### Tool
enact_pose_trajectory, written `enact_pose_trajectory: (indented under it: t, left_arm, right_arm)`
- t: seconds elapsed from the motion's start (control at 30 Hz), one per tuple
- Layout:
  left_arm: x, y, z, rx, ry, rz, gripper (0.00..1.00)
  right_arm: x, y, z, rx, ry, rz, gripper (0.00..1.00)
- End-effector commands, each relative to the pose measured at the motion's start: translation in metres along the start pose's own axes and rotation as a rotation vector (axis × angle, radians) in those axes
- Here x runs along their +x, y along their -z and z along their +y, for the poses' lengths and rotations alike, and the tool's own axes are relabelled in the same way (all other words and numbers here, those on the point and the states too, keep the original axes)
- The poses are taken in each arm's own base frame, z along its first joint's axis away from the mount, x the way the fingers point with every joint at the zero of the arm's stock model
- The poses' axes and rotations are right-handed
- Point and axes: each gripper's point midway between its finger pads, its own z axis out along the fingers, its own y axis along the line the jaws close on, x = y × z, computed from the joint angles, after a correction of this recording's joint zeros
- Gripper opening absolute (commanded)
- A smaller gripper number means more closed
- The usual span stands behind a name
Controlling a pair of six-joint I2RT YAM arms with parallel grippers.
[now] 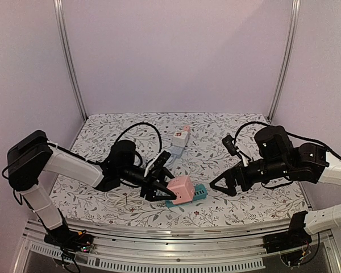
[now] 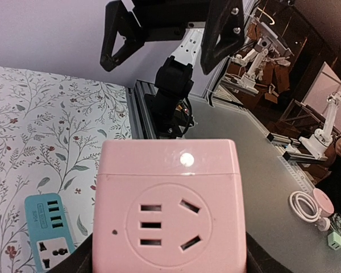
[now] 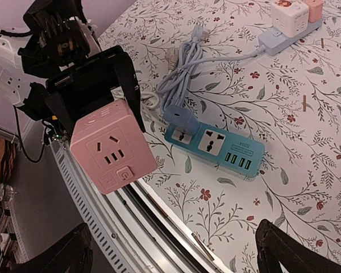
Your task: Insert the plug
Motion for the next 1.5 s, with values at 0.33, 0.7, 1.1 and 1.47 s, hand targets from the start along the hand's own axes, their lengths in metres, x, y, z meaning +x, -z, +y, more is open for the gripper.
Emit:
enact_pose_trajectory:
  t: [0.33, 0.7, 1.1, 1.47]
  left_arm:
    - [-0.019, 0.016, -0.037, 0.020, -0.111, -0.198, 0.00]
    - [-0.016, 0.008, -0.033, 0.004, -0.097, -0.194, 0.00]
    - [-0.014, 0.001, -0.028, -0.004, -0.087, -0.193, 0.00]
    - [-0.018, 0.004, -0.055, 0.108, -0.119, -0.201, 0.00]
  right_arm:
    - [0.008, -0.017, 0.044, 0.023, 0.179, 0.159, 0.99]
    - [0.008, -0.020, 0.069, 0.026, 0.220, 0.174, 0.99]
    - [0.019, -0.036, 0.086, 0.051, 0.260, 0.233, 0.99]
    - [0.006, -0.048, 0.088, 0.111, 0.295, 0.201, 0.99]
